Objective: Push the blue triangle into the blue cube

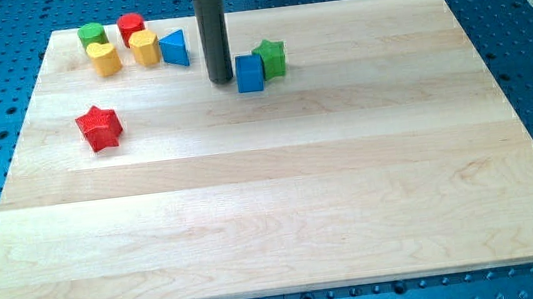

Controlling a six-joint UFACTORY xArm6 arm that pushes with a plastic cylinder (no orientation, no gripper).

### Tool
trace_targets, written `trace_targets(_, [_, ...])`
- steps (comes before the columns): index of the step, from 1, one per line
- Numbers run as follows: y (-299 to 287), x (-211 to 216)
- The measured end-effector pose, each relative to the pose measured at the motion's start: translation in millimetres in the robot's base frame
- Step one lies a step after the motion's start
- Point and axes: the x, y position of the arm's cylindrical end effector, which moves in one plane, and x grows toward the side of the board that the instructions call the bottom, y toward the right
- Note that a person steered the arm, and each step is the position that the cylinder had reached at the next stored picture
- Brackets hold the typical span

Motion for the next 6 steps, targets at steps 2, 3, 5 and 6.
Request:
trace_targets(2, [23.0, 80.3])
trace_targets(3, [31.3, 45.6])
trace_targets(5, [14.8, 7.5])
trace_targets(6, [-57.5, -13.7])
